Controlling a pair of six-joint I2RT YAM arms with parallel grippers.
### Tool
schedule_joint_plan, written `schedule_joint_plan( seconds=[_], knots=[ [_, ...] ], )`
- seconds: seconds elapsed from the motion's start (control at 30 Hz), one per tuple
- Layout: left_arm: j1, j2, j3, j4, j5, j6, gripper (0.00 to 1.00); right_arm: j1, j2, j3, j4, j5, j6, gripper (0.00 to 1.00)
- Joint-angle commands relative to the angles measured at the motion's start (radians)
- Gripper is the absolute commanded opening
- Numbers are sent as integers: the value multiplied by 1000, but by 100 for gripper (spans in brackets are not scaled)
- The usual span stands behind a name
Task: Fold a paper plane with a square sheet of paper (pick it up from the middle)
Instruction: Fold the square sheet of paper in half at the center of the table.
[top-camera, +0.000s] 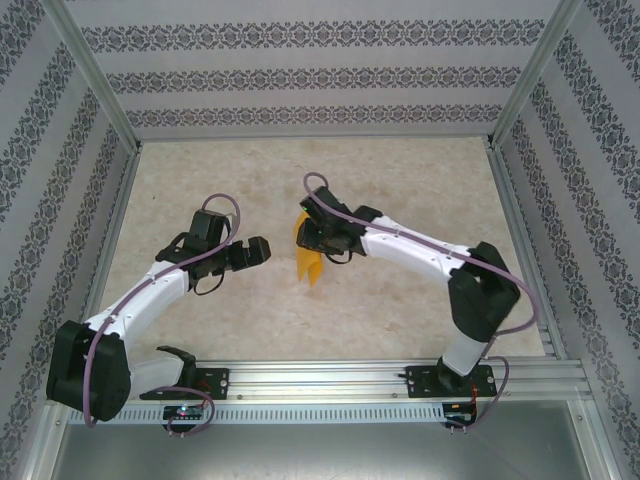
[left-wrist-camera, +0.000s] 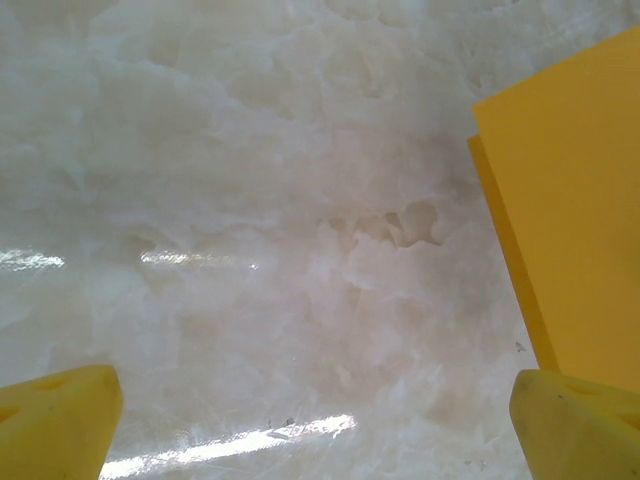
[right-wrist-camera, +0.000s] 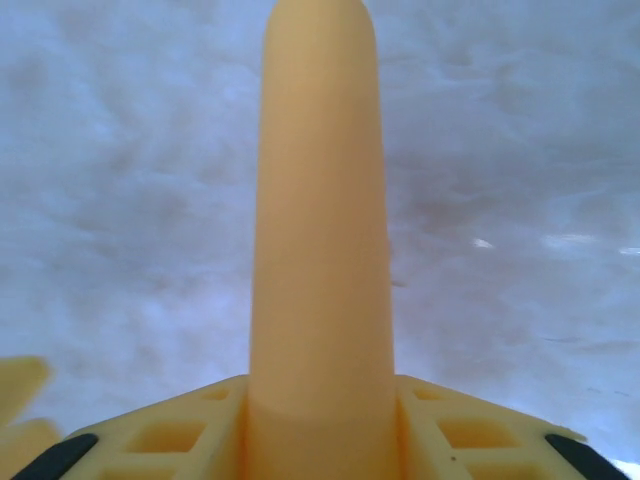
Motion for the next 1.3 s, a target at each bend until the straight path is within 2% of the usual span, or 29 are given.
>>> schedule_joint_plan(
  seconds=[0.0,0.07,0.2,0.33,0.43,0.67,0.77,1.0,1.27],
  knots=[
    [-8,2,33,-8,37,-2,100,-42,-46,-164,367,-136,116,39],
    [-7,5,33,5,64,-11,100,-68,-51,-248,470,-168,158,41],
    [-14,30,33,38,143,-26,100,-84,-28,-374,567,-157,206,43],
    [-32,61,37,43,168,-29,100,-83,-24,-449,577,-110,219,49],
    [-50,80,38,52,170,-37,100,-80,-38,-463,524,-95,196,57],
    [-117,172,102,61,160,-39,100,-85,-80,-413,287,-46,84,66],
    [-154,211,128,71,145,-53,100,-94,-80,-385,197,-29,31,67],
    [-212,279,168,81,128,-70,96,-130,-62,-350,130,-40,-37,67],
    [-223,307,181,101,99,-107,95,-145,12,-362,292,-211,-10,63]
  ],
)
